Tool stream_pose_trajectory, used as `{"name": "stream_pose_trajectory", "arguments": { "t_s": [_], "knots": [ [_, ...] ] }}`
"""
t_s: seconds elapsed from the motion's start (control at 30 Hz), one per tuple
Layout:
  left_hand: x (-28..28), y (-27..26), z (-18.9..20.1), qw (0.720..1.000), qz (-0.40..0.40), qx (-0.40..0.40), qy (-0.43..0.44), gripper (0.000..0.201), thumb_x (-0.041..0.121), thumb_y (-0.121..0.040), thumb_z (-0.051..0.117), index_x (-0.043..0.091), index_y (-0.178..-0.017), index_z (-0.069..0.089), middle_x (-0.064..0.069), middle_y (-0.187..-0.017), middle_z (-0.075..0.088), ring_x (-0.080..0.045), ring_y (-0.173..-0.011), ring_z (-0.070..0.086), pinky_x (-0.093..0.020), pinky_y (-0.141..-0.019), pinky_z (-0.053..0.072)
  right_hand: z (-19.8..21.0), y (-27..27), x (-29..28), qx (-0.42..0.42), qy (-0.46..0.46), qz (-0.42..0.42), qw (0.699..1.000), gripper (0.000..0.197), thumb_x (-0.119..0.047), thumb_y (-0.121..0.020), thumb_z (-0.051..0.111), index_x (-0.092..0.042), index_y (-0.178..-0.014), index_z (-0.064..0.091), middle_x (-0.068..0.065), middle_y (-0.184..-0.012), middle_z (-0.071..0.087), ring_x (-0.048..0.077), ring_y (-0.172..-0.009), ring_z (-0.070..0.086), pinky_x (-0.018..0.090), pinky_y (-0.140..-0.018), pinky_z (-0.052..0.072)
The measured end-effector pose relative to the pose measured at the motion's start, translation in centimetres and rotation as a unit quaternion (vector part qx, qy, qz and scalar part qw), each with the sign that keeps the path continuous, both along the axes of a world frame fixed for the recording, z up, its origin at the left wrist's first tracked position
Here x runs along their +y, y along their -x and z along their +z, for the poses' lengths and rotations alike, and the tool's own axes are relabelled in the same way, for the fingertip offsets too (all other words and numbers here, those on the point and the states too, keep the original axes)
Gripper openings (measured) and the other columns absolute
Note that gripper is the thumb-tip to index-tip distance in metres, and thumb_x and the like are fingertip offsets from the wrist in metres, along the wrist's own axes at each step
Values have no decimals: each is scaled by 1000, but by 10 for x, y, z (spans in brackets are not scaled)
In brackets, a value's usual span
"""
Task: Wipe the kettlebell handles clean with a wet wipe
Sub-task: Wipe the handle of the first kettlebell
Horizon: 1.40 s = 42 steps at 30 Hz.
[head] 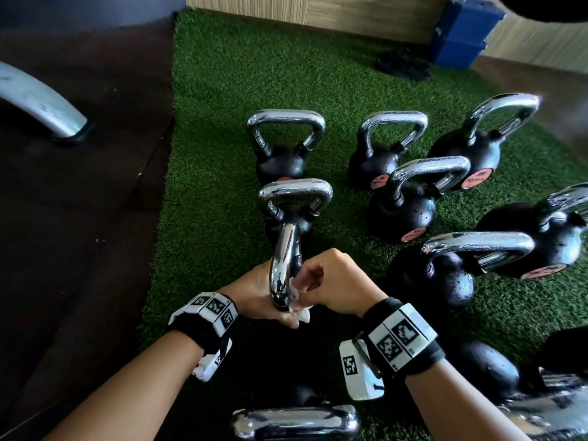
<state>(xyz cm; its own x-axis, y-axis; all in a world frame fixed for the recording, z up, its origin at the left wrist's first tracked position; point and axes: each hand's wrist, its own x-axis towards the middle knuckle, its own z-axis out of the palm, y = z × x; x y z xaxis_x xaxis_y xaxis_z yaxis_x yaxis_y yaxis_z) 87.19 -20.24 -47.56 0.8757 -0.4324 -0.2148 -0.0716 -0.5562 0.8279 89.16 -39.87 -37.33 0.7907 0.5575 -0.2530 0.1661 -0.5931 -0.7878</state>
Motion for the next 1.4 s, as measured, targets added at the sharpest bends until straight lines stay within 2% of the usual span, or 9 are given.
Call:
{"name": "stream_pose_trajectory", "arguments": {
  "t_s": [0.3,0.43,0.57,0.73,0.9,1.1,1.2,1.33,1.4],
  "knots": [
    [-2,4,18,999,-26,-40,2,71,37,-61,99,39,-112,49,23,-109,54,23,-107,50,0,-90,38,-8,-8,0,-8,94,73,993,17,-19,-78,84,-30,-88,77,-4,-91,73,6,-77,64,23,-72,52],
    [-4,8,25,999,-23,-43,2,91,35,-57,101,26,-133,51,17,-129,51,5,-119,52,-20,-106,44,-12,-4,-4,26,32,93,995,10,-9,-81,80,-16,-88,79,3,-98,71,24,-85,67,43,-79,56],
    [-7,13,28,997,-30,-59,-43,120,34,-56,101,17,-153,33,15,-143,32,-3,-135,38,-18,-115,31,-14,-3,-6,80,-12,107,991,15,-1,-84,76,-7,-97,79,14,-101,76,37,-96,71,56,-88,55],
    [-8,14,27,998,-27,-52,-28,128,30,-54,103,14,-155,27,6,-150,36,-14,-142,40,-26,-119,33,-19,0,-7,118,-69,102,985,18,8,-84,72,3,-101,76,19,-102,76,26,-89,71,49,-92,56],
    [-10,15,25,998,-28,-60,-21,133,31,-53,102,17,-158,22,2,-156,32,-15,-144,38,-37,-120,36,-24,6,-11,234,-193,48,952,16,10,-88,67,10,-103,72,13,-92,73,13,-81,67,22,-78,55],
    [-9,14,19,988,-73,-133,-39,79,36,-56,100,40,-116,49,-7,-150,37,-16,-134,38,-30,-115,35,-30,7,-7,358,-356,-122,854,20,10,-87,58,9,-105,66,16,-87,72,18,-71,72,27,-71,61],
    [-7,15,13,991,-39,-127,-11,113,36,-52,102,45,-141,33,9,-155,29,-13,-141,38,-32,-119,38,-31,11,-8,381,-352,-119,847,24,8,-76,66,8,-100,66,18,-85,71,19,-68,72,29,-69,61],
    [-6,16,10,988,-61,-143,-15,78,37,-55,101,39,-118,54,10,-151,26,-6,-138,32,-9,-116,25,-32,5,-4,367,-397,-168,824,22,11,-71,65,7,-92,65,15,-78,75,19,-65,74,29,-64,63],
    [-6,18,10,991,-34,-129,0,91,33,-53,102,26,-130,55,2,-148,36,-11,-136,38,-11,-116,28,-34,1,-2,343,-419,-205,815,21,10,-68,66,4,-89,67,14,-78,75,20,-65,74,29,-67,63]
  ]
}}
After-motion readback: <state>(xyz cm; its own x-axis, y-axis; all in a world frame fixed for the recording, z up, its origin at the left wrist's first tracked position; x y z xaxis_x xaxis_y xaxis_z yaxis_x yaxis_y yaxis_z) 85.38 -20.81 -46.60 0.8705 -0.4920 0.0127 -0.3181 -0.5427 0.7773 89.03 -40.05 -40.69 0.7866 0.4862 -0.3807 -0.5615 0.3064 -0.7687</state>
